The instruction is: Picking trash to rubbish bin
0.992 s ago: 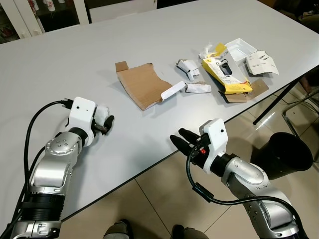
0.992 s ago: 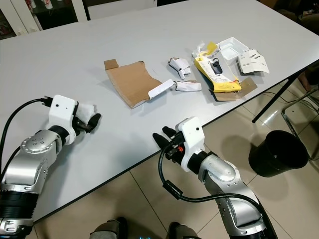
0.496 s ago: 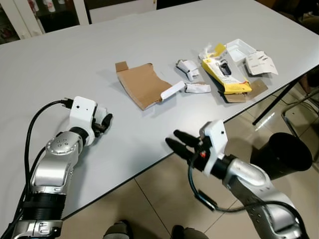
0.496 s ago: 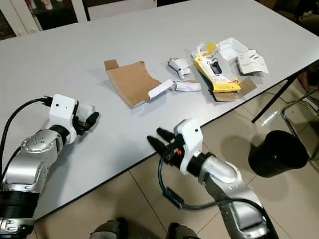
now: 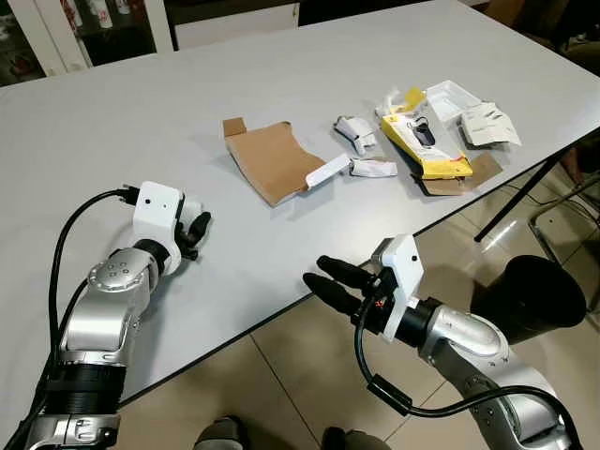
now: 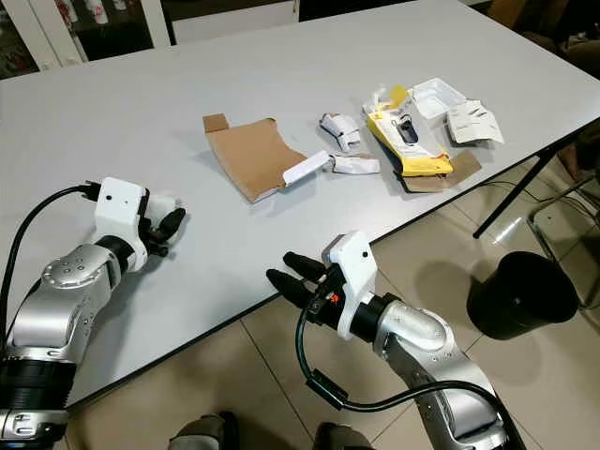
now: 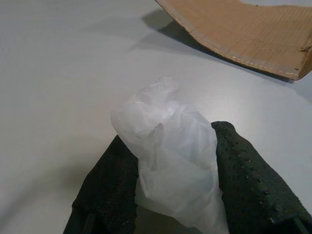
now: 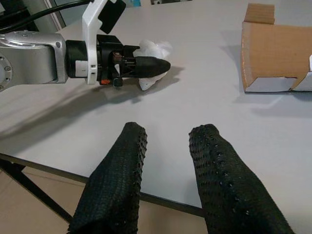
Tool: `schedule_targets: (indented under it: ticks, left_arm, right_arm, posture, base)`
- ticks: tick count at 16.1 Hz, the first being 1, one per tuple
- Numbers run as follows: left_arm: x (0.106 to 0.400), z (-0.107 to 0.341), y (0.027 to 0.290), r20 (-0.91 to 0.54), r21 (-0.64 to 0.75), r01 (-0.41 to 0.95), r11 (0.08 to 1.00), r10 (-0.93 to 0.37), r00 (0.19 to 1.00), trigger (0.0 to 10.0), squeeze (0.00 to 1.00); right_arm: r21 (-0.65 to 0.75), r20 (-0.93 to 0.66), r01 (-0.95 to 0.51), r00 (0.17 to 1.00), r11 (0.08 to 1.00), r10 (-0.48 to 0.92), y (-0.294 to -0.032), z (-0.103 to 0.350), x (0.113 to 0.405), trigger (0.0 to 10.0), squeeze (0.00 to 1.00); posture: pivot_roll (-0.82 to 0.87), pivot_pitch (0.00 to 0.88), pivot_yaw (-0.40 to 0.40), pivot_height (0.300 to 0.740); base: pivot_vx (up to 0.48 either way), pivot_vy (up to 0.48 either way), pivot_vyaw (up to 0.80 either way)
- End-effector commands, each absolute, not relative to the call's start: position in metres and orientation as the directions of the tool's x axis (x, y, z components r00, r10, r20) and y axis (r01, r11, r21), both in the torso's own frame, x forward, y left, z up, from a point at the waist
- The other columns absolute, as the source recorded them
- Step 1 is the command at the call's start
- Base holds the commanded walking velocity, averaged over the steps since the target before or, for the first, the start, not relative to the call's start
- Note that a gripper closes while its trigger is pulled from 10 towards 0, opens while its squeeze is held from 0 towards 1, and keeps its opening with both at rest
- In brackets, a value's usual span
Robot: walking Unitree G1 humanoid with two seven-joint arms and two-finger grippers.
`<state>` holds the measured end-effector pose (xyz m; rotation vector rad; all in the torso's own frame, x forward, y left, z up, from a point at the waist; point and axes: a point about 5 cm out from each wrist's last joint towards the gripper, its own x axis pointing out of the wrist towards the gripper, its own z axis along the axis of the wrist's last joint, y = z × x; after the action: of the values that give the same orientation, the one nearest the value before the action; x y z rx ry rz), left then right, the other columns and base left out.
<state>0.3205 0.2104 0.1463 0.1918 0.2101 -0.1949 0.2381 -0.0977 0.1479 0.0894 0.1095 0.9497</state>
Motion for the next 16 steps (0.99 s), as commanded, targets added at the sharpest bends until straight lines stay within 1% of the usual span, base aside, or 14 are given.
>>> schedule_targets:
  ticks: [1, 7, 11, 12, 14, 15, 16]
  left_arm:
    - [0.320, 0.149, 0.207, -0.210, 0.159, 0.234, 0.959, -0.199, 0.957, 0.0, 0.00]
    - [0.320, 0.149, 0.204, -0.205, 0.147, 0.244, 0.959, -0.212, 0.955, 0.0, 0.00]
    - [0.318, 0.148, 0.197, -0.197, 0.116, 0.269, 0.956, -0.243, 0.950, 0.0, 0.00]
    - [0.316, 0.149, 0.195, -0.190, 0.102, 0.274, 0.956, -0.251, 0.949, 0.0, 0.00]
    - [0.308, 0.156, 0.185, -0.152, 0.052, 0.291, 0.955, -0.280, 0.948, 0.0, 0.00]
    - [0.304, 0.160, 0.182, -0.134, 0.036, 0.291, 0.956, -0.284, 0.949, 0.0, 0.00]
    - [0.296, 0.171, 0.175, -0.080, 0.017, 0.278, 0.960, -0.276, 0.958, 0.0, 0.00]
  right_arm:
    - [0.105, -0.040, -0.813, 0.572, 0.573, 0.819, -0.099, 0.151, 0.239, 10.0, 0.00]
    - [0.089, -0.039, -0.804, 0.587, 0.588, 0.808, -0.101, 0.152, 0.241, 10.0, 0.00]
    - [0.072, -0.037, -0.787, 0.612, 0.613, 0.790, -0.102, 0.152, 0.243, 10.0, 0.00]
    - [0.060, -0.031, -0.771, 0.634, 0.634, 0.773, -0.103, 0.153, 0.245, 10.0, 0.00]
    - [0.039, 0.010, -0.687, 0.726, 0.725, 0.688, -0.107, 0.157, 0.252, 10.0, 0.00]
    - [0.043, 0.026, -0.659, 0.752, 0.751, 0.658, -0.108, 0.158, 0.253, 10.0, 0.00]
    - [0.033, 0.045, -0.594, 0.804, 0.804, 0.593, -0.110, 0.162, 0.255, 10.0, 0.00]
  posture:
    - [0.01, 0.117, -0.062, 0.740]
    - [0.01, 0.113, -0.059, 0.740]
    - [0.01, 0.109, -0.058, 0.740]
    - [0.00, 0.108, -0.055, 0.740]
    - [0.00, 0.102, -0.045, 0.740]
    - [0.00, 0.097, -0.037, 0.740]
    - [0.00, 0.097, -0.037, 0.740]
  base:
    - [0.000, 0.000, 0.00]
    - [0.000, 0.000, 0.00]
    - [0.000, 0.000, 0.00]
    - [0.000, 0.000, 0.00]
    - [0.000, 0.000, 0.00]
    - [0.000, 0.000, 0.00]
    - [0.000, 0.000, 0.00]
